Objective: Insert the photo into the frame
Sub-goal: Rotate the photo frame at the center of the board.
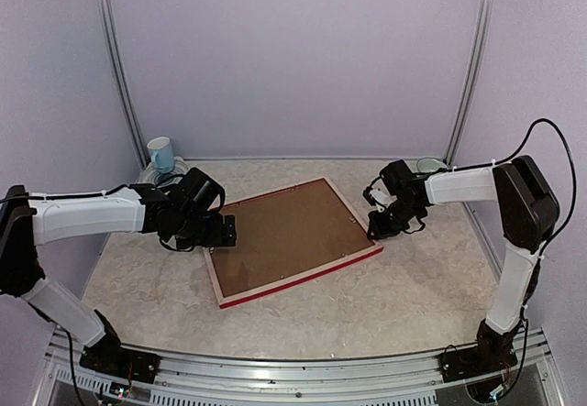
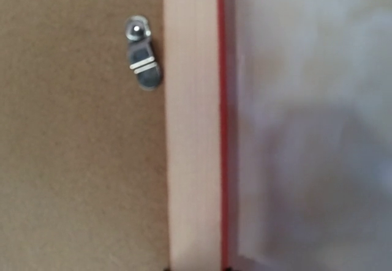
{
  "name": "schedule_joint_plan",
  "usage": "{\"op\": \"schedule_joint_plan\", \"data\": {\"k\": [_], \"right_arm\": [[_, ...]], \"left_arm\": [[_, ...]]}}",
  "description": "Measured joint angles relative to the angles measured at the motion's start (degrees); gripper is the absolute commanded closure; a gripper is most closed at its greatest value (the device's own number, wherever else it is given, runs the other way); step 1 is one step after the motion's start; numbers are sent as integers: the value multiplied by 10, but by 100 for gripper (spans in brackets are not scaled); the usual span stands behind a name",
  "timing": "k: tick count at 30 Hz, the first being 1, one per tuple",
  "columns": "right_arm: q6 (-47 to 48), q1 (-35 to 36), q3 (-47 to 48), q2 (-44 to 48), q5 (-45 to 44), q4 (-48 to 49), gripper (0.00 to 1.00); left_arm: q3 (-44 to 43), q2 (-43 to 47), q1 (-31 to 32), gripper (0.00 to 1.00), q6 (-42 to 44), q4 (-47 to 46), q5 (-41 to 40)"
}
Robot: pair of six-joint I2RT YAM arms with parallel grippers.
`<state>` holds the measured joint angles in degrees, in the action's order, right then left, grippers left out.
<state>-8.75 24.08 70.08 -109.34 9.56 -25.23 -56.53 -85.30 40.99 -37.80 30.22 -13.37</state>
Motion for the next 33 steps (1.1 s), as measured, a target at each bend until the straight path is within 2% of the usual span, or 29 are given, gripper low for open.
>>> {"op": "schedule_joint_plan", "data": {"k": [6, 7, 9, 11, 13, 23, 33], "right_arm": [[-57, 8, -66, 50, -17, 20, 72], [-60, 8, -69, 53, -18, 19, 63], [-66, 8, -68, 55, -21, 17, 35], [-67, 8, -60, 55, -25, 12, 11], [-63, 8, -47, 56, -28, 13, 1], [-39, 2, 65, 43, -51, 15, 1], [-26, -5, 151, -46, -47, 7, 1]], "left_arm": [[18, -9, -12, 1, 1, -24, -8], [21, -10, -14, 1, 1, -26, -9], [26, -10, -20, 1, 1, -29, -12], [31, -10, -27, 1, 1, -35, -18], [36, -6, -35, 1, 1, -42, -22], [63, 19, -77, 1, -1, -68, -21], [99, 17, -114, 1, -2, -98, -7]]}}
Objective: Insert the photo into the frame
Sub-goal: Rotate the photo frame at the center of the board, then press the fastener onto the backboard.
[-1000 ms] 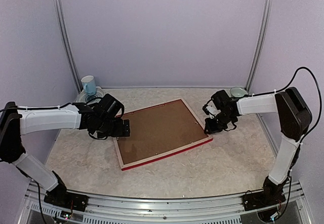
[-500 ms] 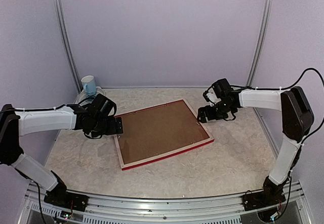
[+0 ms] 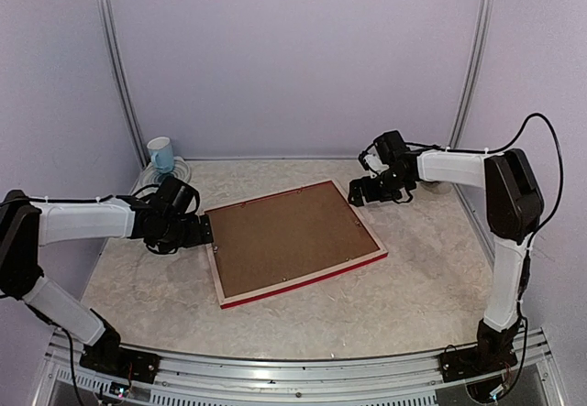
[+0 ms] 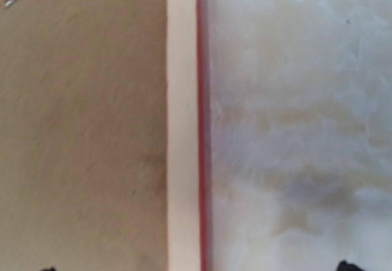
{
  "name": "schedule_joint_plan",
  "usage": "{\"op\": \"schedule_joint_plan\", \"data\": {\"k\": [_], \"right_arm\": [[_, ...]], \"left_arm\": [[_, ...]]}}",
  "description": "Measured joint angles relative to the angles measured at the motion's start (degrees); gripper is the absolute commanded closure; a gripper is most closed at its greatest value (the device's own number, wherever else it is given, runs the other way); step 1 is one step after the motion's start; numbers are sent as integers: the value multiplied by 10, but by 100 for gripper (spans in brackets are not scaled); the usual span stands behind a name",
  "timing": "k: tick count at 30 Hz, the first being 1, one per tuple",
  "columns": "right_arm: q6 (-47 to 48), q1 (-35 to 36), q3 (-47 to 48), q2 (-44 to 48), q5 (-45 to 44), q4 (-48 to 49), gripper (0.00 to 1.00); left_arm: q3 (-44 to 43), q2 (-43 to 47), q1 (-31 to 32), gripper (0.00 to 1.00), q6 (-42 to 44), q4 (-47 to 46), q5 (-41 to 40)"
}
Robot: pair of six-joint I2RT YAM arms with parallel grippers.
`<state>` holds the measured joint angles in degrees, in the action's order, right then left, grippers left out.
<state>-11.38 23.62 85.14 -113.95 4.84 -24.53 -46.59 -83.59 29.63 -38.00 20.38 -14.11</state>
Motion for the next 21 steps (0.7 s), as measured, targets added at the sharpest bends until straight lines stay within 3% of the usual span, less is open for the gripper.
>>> {"op": "schedule_joint_plan", "data": {"k": [11, 16, 21], "right_arm": [[10, -38, 90, -71, 29, -31, 2], [31, -42, 98, -85, 57, -52, 9], [47, -40, 46, -69, 85, -54, 19]], "left_arm": [[-2, -59, -13, 1, -20, -64, 12], [-12, -100, -15, 1, -25, -78, 21], [-23, -115, -15, 1, -27, -89, 24]]}}
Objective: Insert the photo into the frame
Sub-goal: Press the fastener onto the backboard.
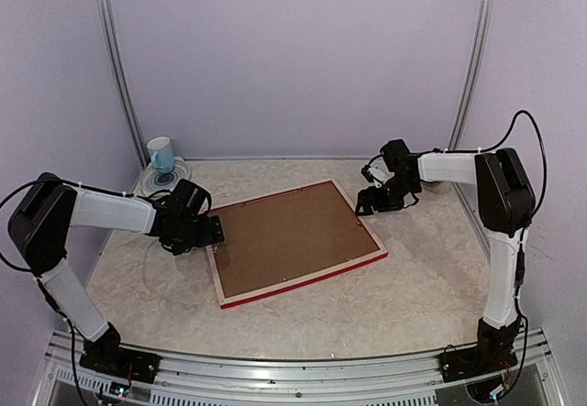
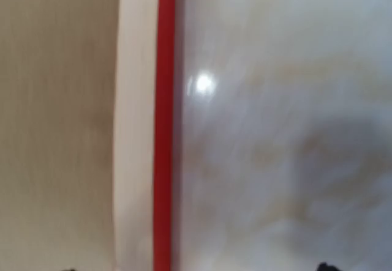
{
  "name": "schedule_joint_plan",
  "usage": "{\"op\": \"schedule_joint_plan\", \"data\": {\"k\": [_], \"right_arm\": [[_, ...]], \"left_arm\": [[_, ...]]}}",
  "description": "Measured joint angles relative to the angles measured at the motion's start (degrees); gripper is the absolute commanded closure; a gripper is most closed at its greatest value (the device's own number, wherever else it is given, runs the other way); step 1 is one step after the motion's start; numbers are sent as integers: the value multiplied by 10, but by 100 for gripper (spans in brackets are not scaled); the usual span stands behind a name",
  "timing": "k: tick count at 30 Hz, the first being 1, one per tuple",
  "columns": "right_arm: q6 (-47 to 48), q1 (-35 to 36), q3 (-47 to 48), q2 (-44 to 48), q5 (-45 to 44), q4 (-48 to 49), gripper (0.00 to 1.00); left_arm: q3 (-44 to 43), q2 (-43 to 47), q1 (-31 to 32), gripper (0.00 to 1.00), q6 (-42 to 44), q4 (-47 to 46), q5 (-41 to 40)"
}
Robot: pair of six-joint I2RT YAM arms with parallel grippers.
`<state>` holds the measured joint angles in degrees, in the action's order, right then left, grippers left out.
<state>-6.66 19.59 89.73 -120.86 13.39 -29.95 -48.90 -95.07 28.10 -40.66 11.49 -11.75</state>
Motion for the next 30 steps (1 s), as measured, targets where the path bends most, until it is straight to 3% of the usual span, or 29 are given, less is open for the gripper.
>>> {"op": "schedule_joint_plan", "data": {"k": [18, 30], "right_arm": [[27, 64, -35, 11, -61, -32, 38], [30, 64, -33, 13, -76, -32, 42]], "left_arm": [[-22, -22, 0, 1, 0, -13, 9], [-17, -9, 0, 1, 0, -18, 13]]}}
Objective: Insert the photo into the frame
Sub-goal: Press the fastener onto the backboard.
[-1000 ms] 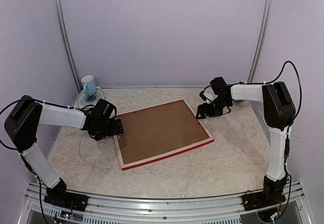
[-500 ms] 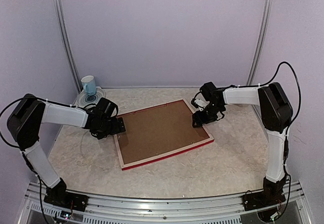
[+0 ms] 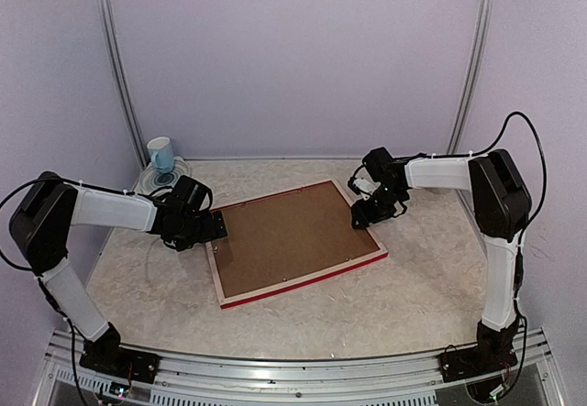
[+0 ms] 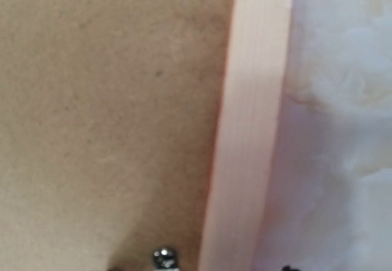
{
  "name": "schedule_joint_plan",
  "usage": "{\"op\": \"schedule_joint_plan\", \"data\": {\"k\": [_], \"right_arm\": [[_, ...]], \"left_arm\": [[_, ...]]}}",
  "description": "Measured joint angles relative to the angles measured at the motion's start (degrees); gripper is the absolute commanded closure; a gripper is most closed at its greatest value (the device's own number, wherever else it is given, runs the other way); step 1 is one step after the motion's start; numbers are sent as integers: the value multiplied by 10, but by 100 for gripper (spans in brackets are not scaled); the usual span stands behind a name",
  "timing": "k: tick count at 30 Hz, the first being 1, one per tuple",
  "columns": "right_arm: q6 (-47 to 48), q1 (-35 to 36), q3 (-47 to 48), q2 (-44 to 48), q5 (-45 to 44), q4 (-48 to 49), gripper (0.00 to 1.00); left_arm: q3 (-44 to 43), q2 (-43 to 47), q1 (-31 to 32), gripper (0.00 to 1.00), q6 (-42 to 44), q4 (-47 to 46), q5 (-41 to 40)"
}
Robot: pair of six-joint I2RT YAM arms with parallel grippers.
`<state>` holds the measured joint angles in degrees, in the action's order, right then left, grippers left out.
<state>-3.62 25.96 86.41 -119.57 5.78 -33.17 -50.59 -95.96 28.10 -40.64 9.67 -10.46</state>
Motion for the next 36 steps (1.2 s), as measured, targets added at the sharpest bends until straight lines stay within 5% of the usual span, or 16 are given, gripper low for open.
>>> {"op": "schedule_joint_plan", "data": {"k": [36], "right_arm": [[13, -2, 3, 1, -17, 0, 76]], "left_arm": [[2, 0, 0, 1, 0, -3, 10]]}}
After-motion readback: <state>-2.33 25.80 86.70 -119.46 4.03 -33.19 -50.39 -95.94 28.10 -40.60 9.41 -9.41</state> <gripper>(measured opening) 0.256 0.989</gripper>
